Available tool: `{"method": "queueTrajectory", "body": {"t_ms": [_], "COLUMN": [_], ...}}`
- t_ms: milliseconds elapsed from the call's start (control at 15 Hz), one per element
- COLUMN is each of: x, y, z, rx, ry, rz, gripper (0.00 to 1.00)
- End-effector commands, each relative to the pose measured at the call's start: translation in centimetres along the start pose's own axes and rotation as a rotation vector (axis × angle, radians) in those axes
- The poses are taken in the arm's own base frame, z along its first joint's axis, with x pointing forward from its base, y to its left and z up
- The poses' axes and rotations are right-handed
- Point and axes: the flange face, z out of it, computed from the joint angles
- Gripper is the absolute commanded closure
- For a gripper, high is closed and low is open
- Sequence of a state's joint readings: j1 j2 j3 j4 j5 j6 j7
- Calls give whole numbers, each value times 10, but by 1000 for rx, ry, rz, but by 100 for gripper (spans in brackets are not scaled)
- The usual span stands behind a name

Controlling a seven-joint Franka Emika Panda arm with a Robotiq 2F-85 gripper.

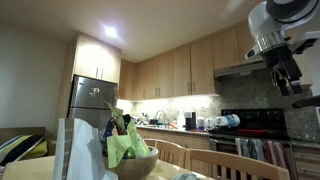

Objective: Fold up the right end of the cloth

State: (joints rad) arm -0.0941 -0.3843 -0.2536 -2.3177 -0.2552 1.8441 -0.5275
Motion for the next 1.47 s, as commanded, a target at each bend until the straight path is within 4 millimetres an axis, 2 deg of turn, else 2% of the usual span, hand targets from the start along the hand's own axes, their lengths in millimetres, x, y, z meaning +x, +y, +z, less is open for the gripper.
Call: {"method": "queueTrajectory", "body": {"t_ms": [0, 1067, 1200, 1400], "x": [0, 0, 6, 22], "y": [0, 0, -7, -23], "z": [0, 0, -5, -23], "rx": [0, 0, -7, -47], "ry": [0, 0, -3, 19], "rz": [0, 0, -37, -72], "gripper": [0, 0, 0, 0]}}
